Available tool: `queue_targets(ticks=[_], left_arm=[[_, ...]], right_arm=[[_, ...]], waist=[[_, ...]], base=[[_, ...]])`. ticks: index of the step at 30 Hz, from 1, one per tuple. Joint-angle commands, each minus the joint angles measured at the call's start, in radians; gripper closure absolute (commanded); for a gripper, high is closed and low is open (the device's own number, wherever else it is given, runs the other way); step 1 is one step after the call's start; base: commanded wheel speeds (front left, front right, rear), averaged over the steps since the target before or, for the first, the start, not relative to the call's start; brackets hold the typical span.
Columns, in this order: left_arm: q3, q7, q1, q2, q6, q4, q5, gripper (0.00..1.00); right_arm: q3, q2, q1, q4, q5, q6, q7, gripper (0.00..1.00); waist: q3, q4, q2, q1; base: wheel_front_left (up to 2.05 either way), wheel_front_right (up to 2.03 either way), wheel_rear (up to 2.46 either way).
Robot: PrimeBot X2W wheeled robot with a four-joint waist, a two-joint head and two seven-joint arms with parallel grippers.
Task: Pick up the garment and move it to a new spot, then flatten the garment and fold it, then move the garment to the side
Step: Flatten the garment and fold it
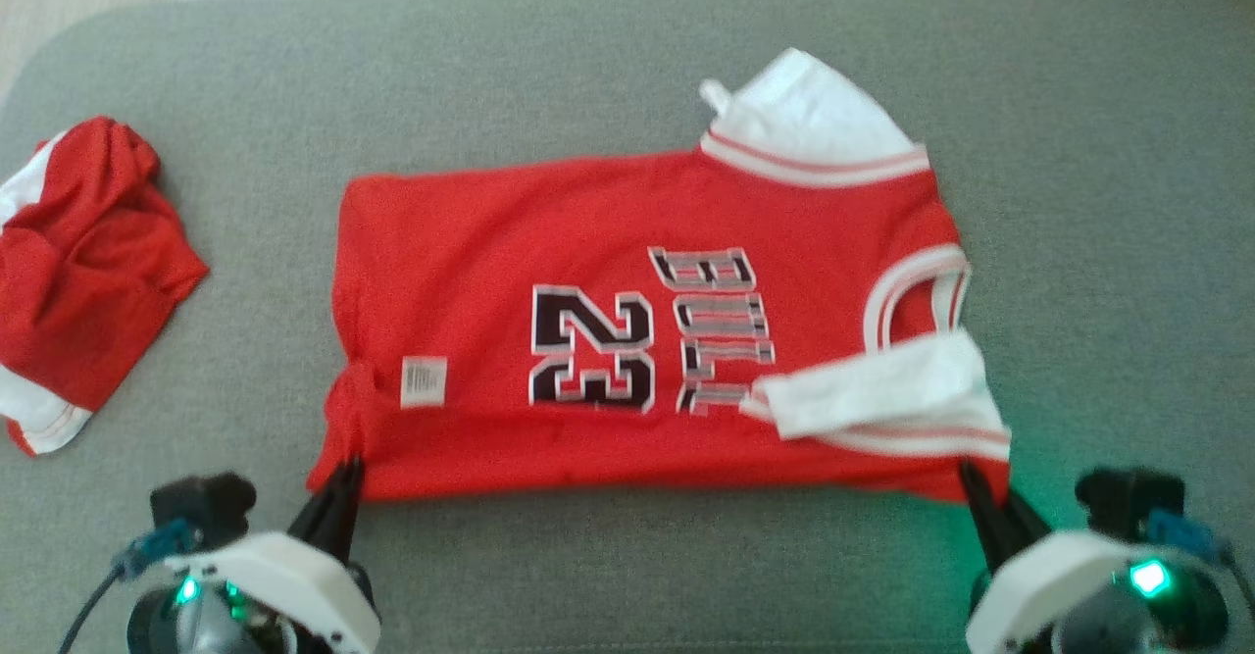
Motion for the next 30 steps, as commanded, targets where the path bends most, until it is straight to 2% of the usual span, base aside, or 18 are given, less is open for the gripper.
queue_targets(ticks=[1,4,5,6,7,8,13,16,17,21,24,30], left_arm=[[0.046,0.006,-0.01,0.03,0.011,-0.039,-0.006,1.0],[0.053,0.042,0.031,0.037,0.038,-0.072,-0.021,1.0],[0.052,0.05,0.04,0.038,0.043,-0.08,-0.023,1.0],[0.049,0.057,0.047,0.039,0.047,-0.085,-0.024,0.8],[0.044,0.071,0.055,0.04,0.052,-0.085,-0.025,0.32],[0.04,0.082,0.062,0.039,0.057,-0.084,-0.026,0.0],[0.038,0.037,0.07,0.024,0.089,-0.106,0.004,0.0],[0.047,-0.055,0.055,0.015,0.118,-0.151,0.059,0.0],[0.053,-0.117,0.043,0.005,0.128,-0.189,0.087,0.0],[0.065,-0.205,0.028,0.001,0.152,-0.26,0.138,0.0],[0.064,-0.224,0.026,0.011,0.166,-0.296,0.171,0.0],[0.049,-0.191,0.037,0.024,0.187,-0.293,0.193,0.0]], right_arm=[[0.017,-0.005,0.006,-0.047,0.01,0.007,0.007,1.0],[0.028,-0.005,0.049,-0.094,0.023,0.007,0.025,1.0],[0.031,-0.005,0.056,-0.1,0.026,0.007,0.03,0.78],[0.032,-0.005,0.061,-0.105,0.027,0.007,0.033,0.36],[0.035,-0.005,0.062,-0.107,0.028,0.007,0.036,0.0],[0.04,-0.005,0.06,-0.109,0.029,0.007,0.036,0.0],[0.055,-0.005,0.026,-0.155,-0.018,0.007,-0.05,0.0],[0.067,-0.005,-0.003,-0.203,-0.042,0.007,-0.137,0.0],[0.074,-0.005,-0.022,-0.233,-0.063,0.007,-0.182,0.0],[0.088,-0.005,-0.05,-0.279,-0.092,0.007,-0.221,0.0],[0.092,-0.005,-0.059,-0.298,-0.104,0.007,-0.219,0.0],[0.077,-0.005,-0.05,-0.301,-0.093,0.007,-0.213,0.0]], waist=[[-0.011,-0.003,0.0,0.0],[-0.02,-0.013,0.0,0.0],[-0.023,-0.015,0.0,0.0],[-0.024,-0.017,0.0,0.0],[-0.026,-0.018,0.0,0.0],[-0.028,-0.018,0.0,0.0],[-0.048,-0.016,0.0,0.0],[-0.063,-0.014,0.0,0.0],[-0.075,-0.014,0.0,0.0],[-0.091,-0.017,0.0,0.0],[-0.1,-0.018,0.0,0.0],[-0.105,-0.017,0.0,0.0]], base=[[0.0,0.0,0.0],[0.0,0.0,0.0],[0.0,0.0,0.0],[0.0,0.0,0.0],[0.0,0.0,0.0],[0.0,0.0,0.0],[0.0,0.0,0.0],[0.0,0.0,0.0],[0.0,0.0,0.0],[0.0,0.0,0.0],[0.0,0.0,0.0],[0.0,0.0,0.0]])
